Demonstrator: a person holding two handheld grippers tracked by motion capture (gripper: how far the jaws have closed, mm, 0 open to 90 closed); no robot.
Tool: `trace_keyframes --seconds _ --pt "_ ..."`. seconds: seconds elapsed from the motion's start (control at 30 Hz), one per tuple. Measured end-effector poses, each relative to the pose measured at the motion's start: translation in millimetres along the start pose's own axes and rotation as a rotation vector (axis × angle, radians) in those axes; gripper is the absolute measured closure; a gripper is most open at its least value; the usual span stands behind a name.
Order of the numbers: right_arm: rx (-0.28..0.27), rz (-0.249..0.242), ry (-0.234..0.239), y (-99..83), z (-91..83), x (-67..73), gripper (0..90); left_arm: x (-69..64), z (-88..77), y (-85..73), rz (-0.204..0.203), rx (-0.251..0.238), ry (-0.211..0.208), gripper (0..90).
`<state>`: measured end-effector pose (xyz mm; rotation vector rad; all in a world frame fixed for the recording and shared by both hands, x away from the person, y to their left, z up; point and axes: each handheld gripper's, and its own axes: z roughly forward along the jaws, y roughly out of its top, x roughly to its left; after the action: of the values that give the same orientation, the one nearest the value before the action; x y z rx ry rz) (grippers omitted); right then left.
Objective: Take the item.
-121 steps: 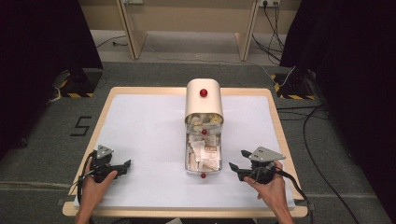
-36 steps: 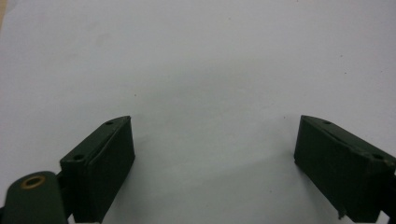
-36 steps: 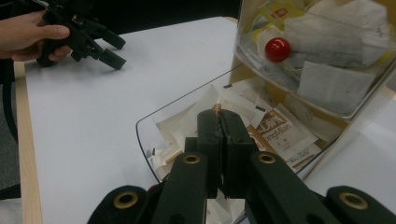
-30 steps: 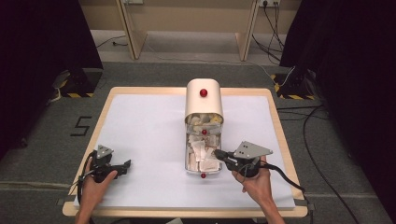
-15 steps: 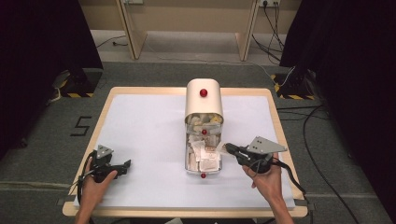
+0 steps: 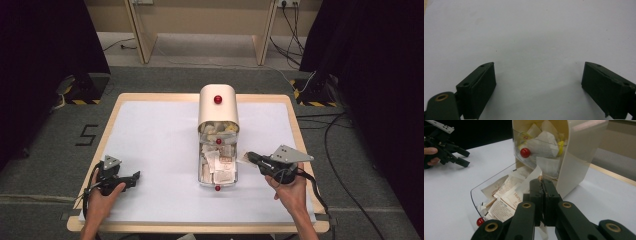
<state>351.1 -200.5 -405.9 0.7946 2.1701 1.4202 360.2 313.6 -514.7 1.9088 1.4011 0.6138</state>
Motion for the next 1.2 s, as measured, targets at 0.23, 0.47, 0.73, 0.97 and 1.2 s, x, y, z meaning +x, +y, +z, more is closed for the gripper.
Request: trace_keyframes --seconds 0.23,0.47,0.73,0.97,1.2 --pt "0.003 0.016 -0.019 -3.4 -2.7 -7.2 88.2 0.0 0.0 0.0 0.000 0.000 0.000 11.3" --pt "0.004 0.025 -0.031 -5.7 -4.6 -11.7 88.2 0.0 0.0 0.0 0.000 0.000 0.000 11.3" --pt "0.014 0.039 -0.048 -10.6 -6.4 -18.0 88.2 0.0 0.0 0.0 0.000 0.000 0.000 11.3" --pt "0.021 0.052 -0.063 -15.7 -8.1 -23.3 88.2 0.0 0.0 0.0 0.000 0.000 0.000 11.3" --pt "0.037 0.066 -0.081 -22.4 -9.5 -29.6 88.2 0.0 0.0 0.0 0.000 0.000 0.000 11.3"
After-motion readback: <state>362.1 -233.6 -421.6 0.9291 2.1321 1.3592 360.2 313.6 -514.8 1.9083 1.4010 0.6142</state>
